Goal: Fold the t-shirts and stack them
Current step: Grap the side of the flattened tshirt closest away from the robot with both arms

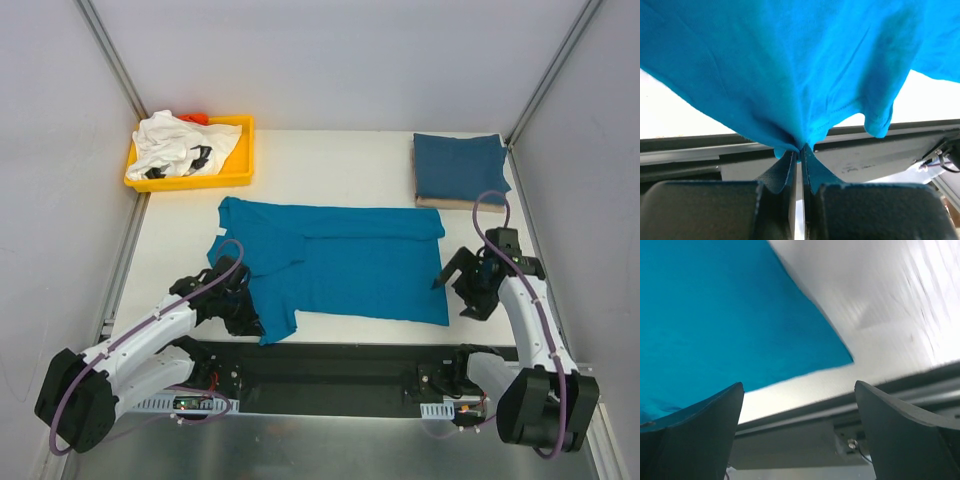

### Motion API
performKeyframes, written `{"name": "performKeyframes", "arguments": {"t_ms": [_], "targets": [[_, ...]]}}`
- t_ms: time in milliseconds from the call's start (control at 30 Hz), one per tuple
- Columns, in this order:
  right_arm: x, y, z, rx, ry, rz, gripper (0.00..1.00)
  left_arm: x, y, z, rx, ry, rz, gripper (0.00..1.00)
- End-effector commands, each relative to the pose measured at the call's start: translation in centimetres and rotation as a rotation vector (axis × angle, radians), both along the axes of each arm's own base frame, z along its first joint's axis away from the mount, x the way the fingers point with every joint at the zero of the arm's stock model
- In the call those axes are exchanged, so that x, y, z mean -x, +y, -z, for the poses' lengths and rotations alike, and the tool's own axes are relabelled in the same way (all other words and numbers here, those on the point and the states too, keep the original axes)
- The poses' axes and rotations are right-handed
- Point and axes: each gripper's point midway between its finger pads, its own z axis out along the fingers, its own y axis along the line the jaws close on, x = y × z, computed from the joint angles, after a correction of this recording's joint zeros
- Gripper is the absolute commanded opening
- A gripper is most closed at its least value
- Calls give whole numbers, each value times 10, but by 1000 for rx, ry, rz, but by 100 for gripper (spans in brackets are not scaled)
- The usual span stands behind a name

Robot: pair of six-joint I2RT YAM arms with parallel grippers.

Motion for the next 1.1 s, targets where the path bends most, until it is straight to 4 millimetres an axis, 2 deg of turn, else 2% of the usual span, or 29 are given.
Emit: {"name": "performKeyframes", "arguments": {"t_ms": [0, 200, 367, 500, 633, 667, 767, 800, 900, 1067], "targets": [[43, 1, 12, -10, 111, 136, 95, 4, -2, -14, 43, 13, 29, 0], [58, 7, 31, -34, 148, 166, 82, -3, 0, -26, 63, -49, 82, 0], [51, 10, 52, -60, 161, 177, 70, -7, -2, -29, 64, -62, 119, 0], [45, 12, 63, -73, 171, 166, 56, -7, -3, -29, 65, -47, 117, 0], [45, 9, 73, -57, 213, 163, 50, -8, -2, -30, 64, -54, 101, 0], [44, 9, 74, -57, 218, 165, 49, -9, -3, -30, 64, -53, 99, 0], [40, 9, 76, -60, 222, 160, 39, -10, -4, -32, 68, -52, 97, 0], [37, 8, 75, -54, 217, 156, 32, -11, -4, -32, 65, -52, 100, 0], [34, 1, 74, -18, 218, 145, 24, -16, -6, -38, 68, -65, 107, 0], [25, -6, 70, 20, 200, 114, 19, -21, -8, -42, 69, -77, 122, 0]]}}
